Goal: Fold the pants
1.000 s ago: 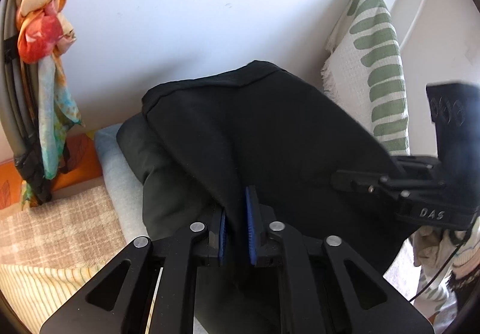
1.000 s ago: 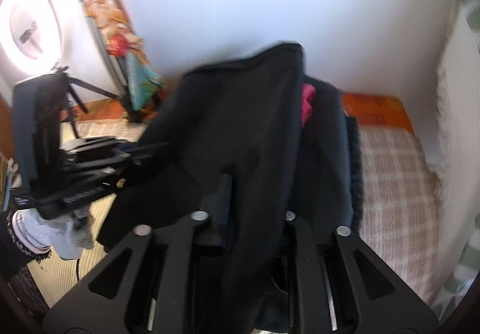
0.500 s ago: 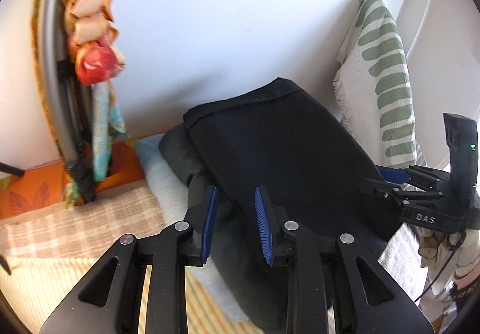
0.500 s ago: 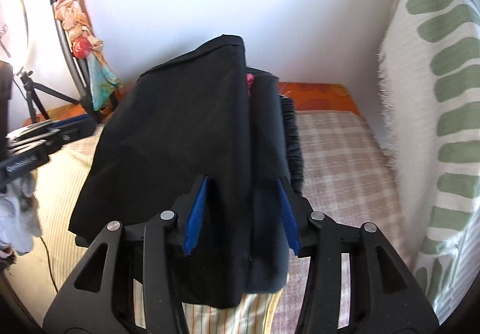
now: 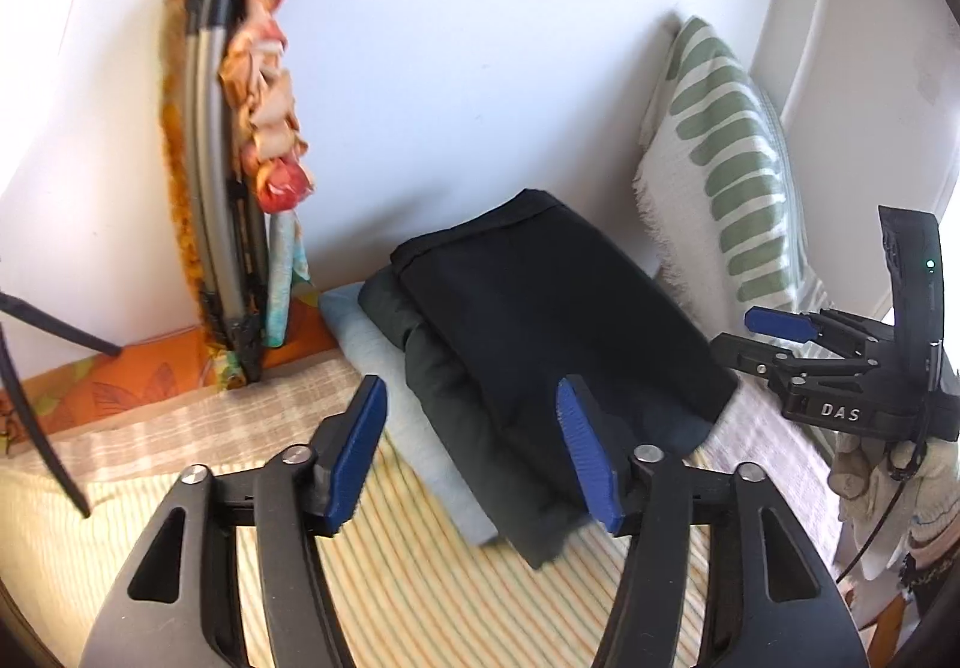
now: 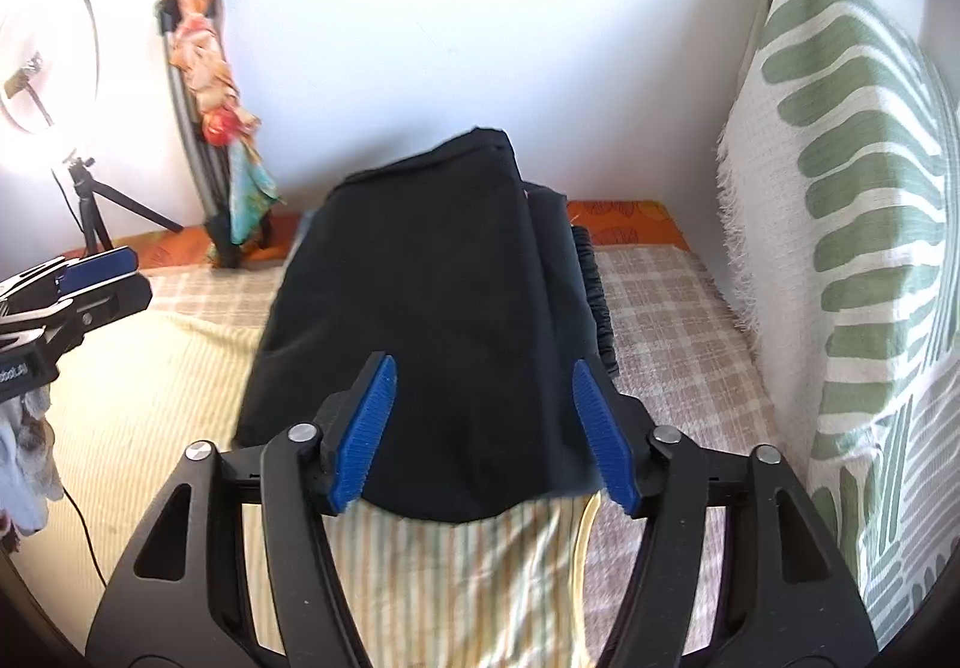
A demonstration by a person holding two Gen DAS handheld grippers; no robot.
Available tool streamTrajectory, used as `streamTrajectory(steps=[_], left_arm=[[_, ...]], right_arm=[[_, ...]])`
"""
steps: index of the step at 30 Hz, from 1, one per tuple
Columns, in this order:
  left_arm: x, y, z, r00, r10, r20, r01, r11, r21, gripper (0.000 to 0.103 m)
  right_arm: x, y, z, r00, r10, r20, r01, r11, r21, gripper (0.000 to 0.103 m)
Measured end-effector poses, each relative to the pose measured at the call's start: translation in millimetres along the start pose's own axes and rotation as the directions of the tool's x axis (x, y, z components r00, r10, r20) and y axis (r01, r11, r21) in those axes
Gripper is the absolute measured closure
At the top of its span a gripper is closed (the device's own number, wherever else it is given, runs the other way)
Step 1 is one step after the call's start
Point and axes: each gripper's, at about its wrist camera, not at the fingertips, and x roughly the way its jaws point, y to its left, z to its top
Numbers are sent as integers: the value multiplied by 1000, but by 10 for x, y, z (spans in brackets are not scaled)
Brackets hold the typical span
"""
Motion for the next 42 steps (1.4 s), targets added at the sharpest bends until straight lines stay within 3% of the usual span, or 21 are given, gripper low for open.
streamTrajectory(steps=[6,8,10,15,20,26,42], left_arm=[[-402,-95,-140,1000,2,18,-2,999,34,39],[-520,-132,-199,1000,-1,20,0,999,46,39],[-657,-169,-265,1000,7,28,-8,998,58,38],[-1005,-176,-450,998,23,67,-26,998,54,23],[-1201,-111,-650,997,43,64,-46,998,48,22],[-1377,-23,-907,996,55,68,-57,998,26,22],[-1378,-5,-1134,991,106,85,-112,992,62,17]], right_arm=[[-390,244,-127,997,-65,49,64,998,22,33],[-542,340,-180,993,-96,75,94,995,30,19],[-681,426,-241,988,-112,109,110,993,32,15],[-937,619,-412,986,-99,137,93,995,46,14],[-1086,855,-616,980,-108,170,102,994,44,13],[-1146,1066,-853,973,-113,203,103,993,61,6],[-1062,1109,-995,964,-129,232,101,987,129,5]])
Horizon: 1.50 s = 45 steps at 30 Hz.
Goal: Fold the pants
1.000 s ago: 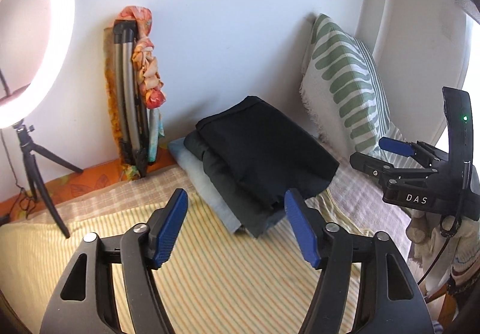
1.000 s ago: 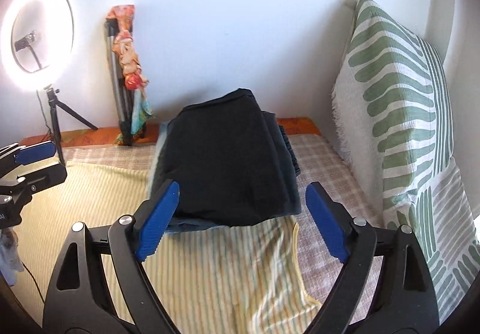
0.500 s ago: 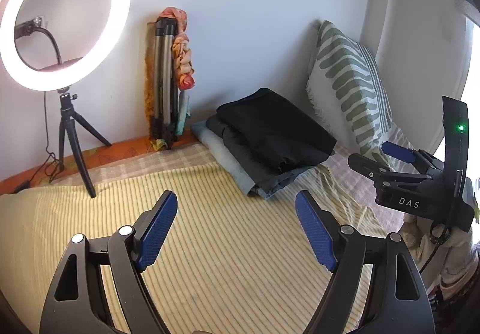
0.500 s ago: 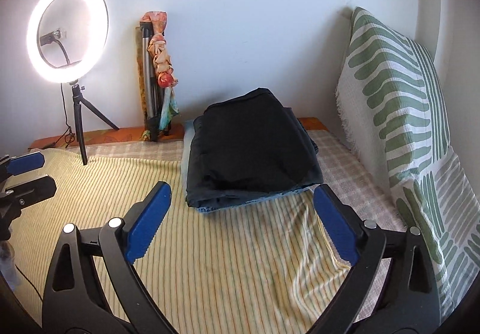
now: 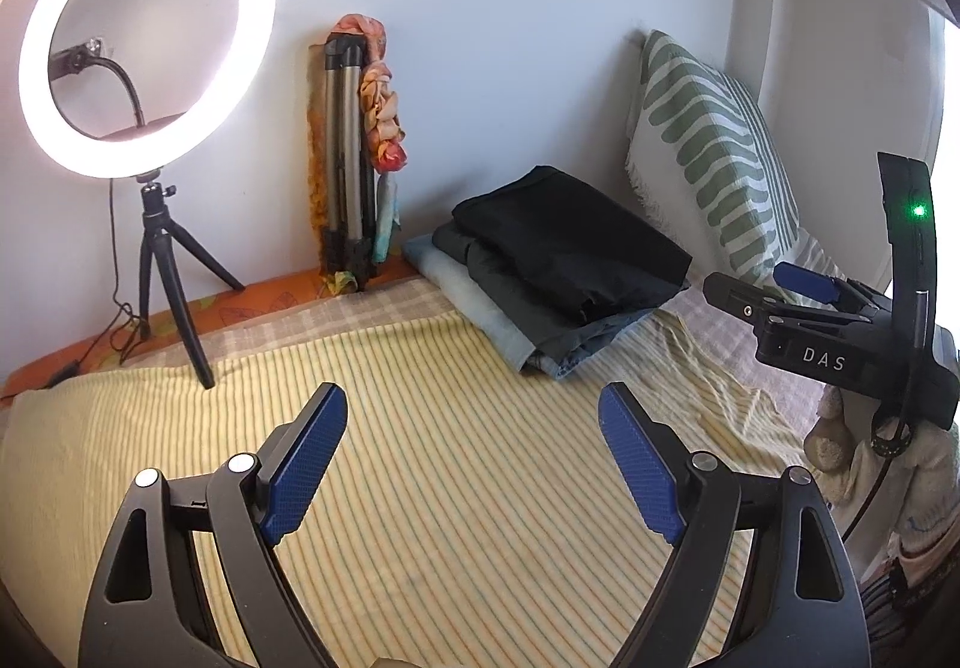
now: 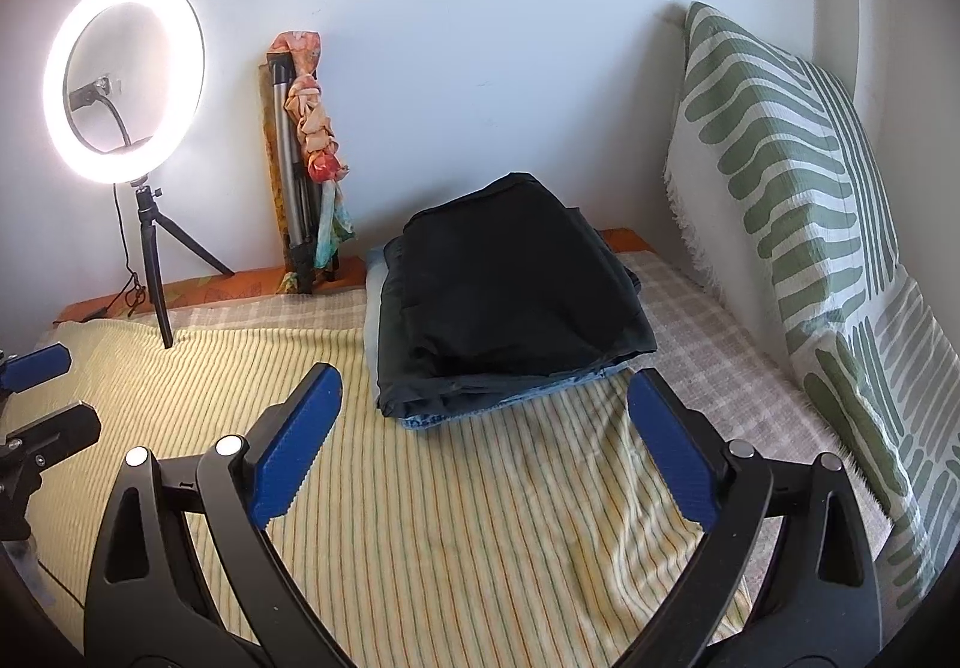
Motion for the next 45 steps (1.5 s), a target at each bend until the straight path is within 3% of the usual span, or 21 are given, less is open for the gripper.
streamTrajectory(steps=[11,15,23,45], left_arm=[[-70,-122,15,1000,21,11,-21,1000,15,17],[-89,-135,-2,999,43,9,-43,999,24,9],[-143,-77,-1,997,71,13,-71,997,14,6],[-142,-82,-15,999,50,5,-50,999,-3,5]], right_arm=[[-12,24,-62,1000,-25,12,25,999,-26,5],[-42,9,-50,1000,-20,23,21,1000,-9,5],[-46,9,-41,999,-20,27,20,1000,-10,5],[-59,120,-49,999,-15,31,16,1000,-27,4]])
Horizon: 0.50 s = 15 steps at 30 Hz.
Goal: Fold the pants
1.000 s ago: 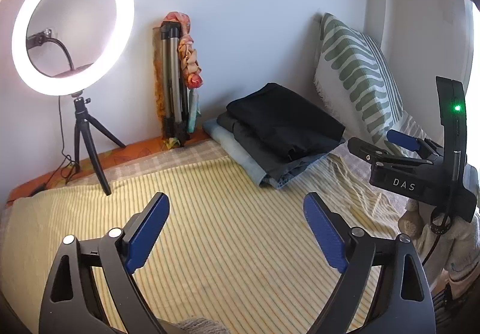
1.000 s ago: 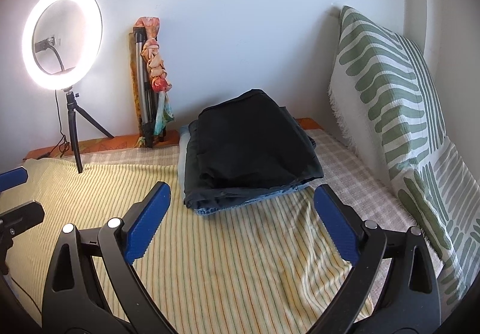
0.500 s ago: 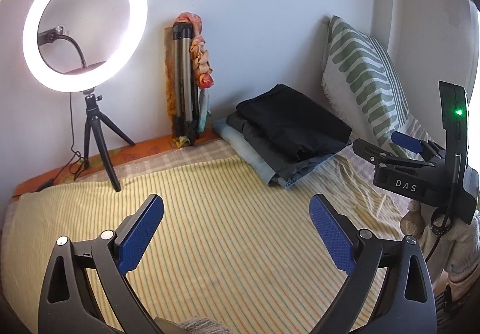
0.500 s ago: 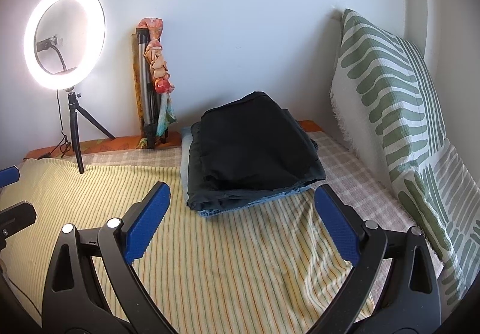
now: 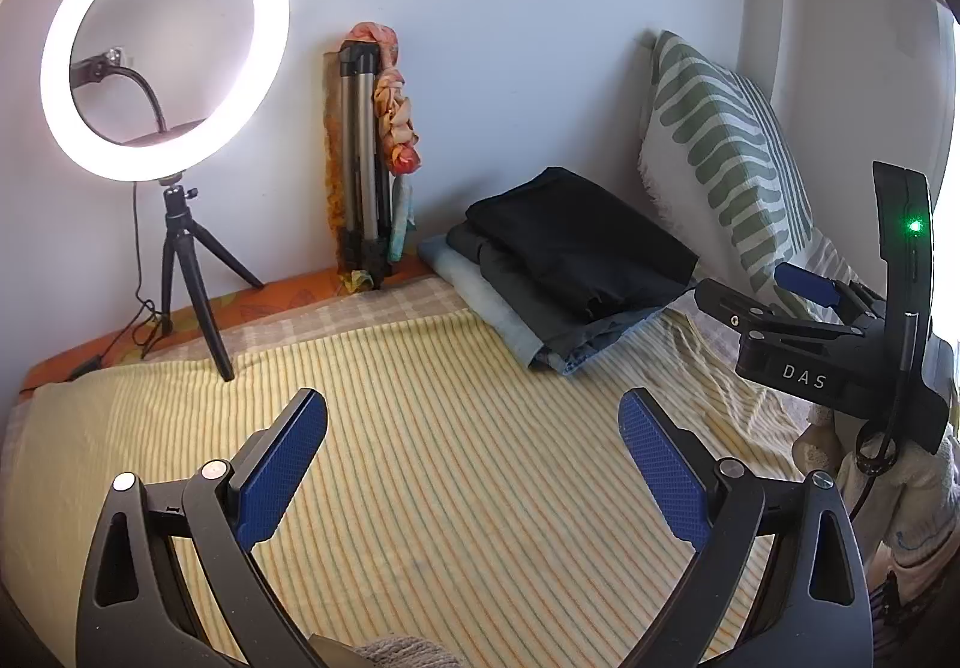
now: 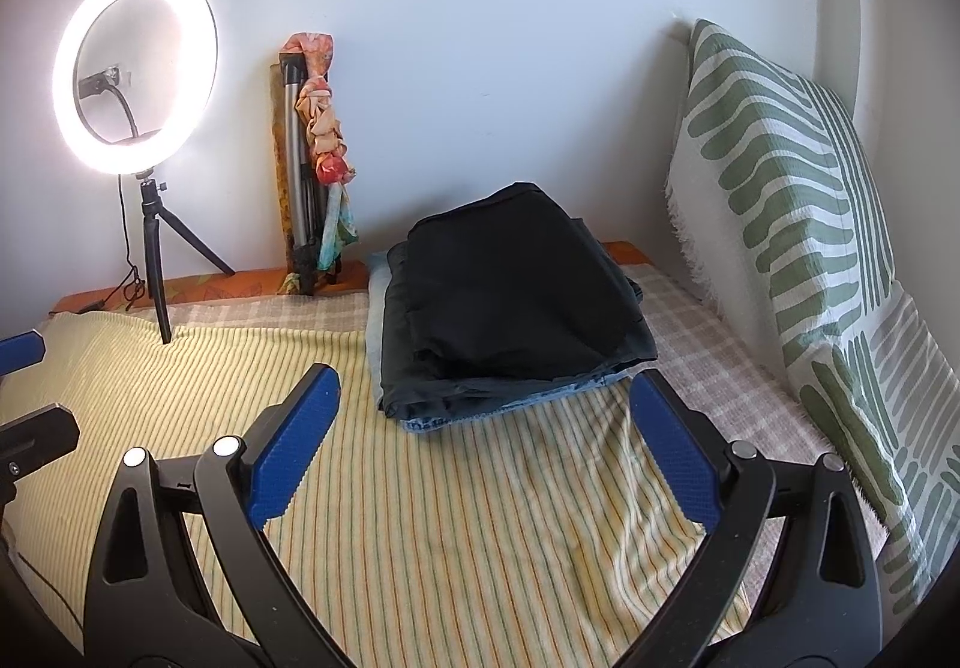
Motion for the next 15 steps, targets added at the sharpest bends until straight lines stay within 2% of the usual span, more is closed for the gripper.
streamTrajectory(steps=[15], left_arm=[[-9,-41,1,1000,-18,2,18,1000,2,5]], right_arm=[[3,-7,5,1000,4,-2,-4,1000,4,4]])
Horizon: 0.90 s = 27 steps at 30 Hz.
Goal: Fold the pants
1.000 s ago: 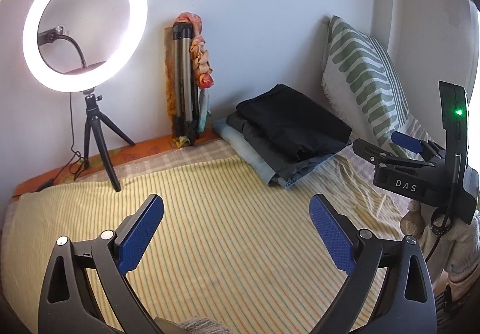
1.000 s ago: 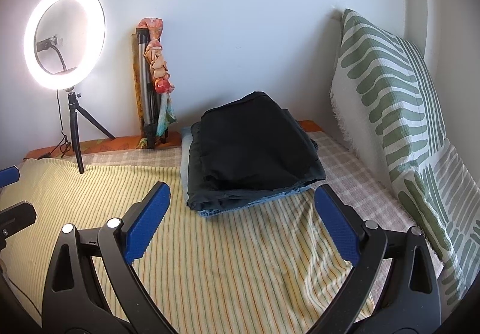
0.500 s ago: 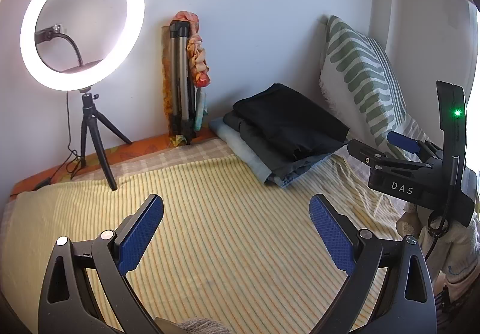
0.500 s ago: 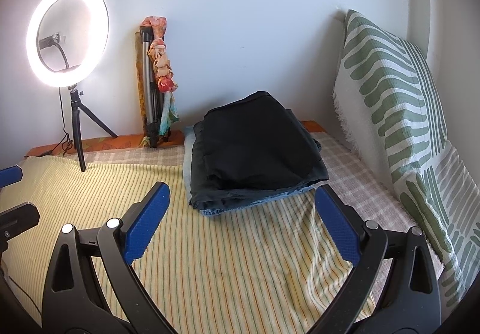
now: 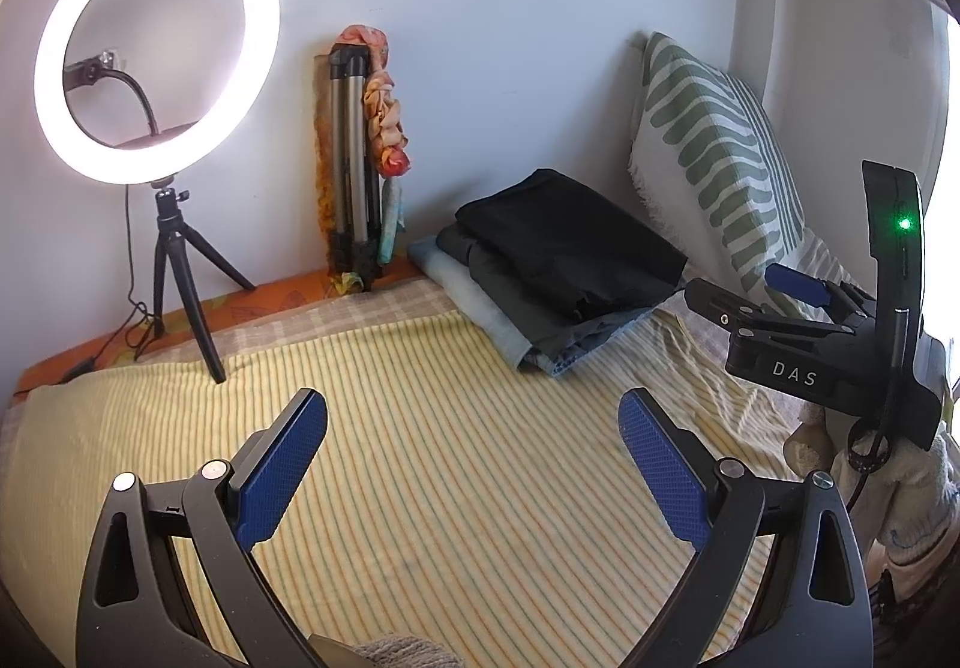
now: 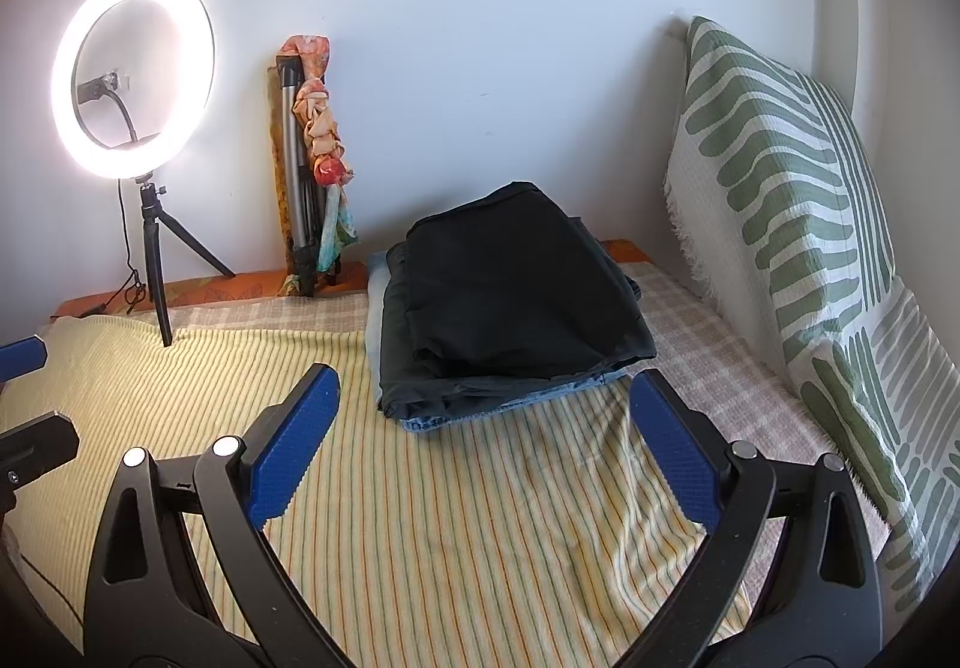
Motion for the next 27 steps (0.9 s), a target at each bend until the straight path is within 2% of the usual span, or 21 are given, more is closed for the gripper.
streamTrajectory(steps=[21,27], left_arm=[[-34,31,6,1000,-1,11,1,1000,-16,5],[-97,3,-19,999,-3,45,2,1000,8,5]], right_arm=[[-17,34,-17,1000,6,-5,-6,1000,1,4],[-32,66,-39,1000,13,-16,-13,1000,10,4]])
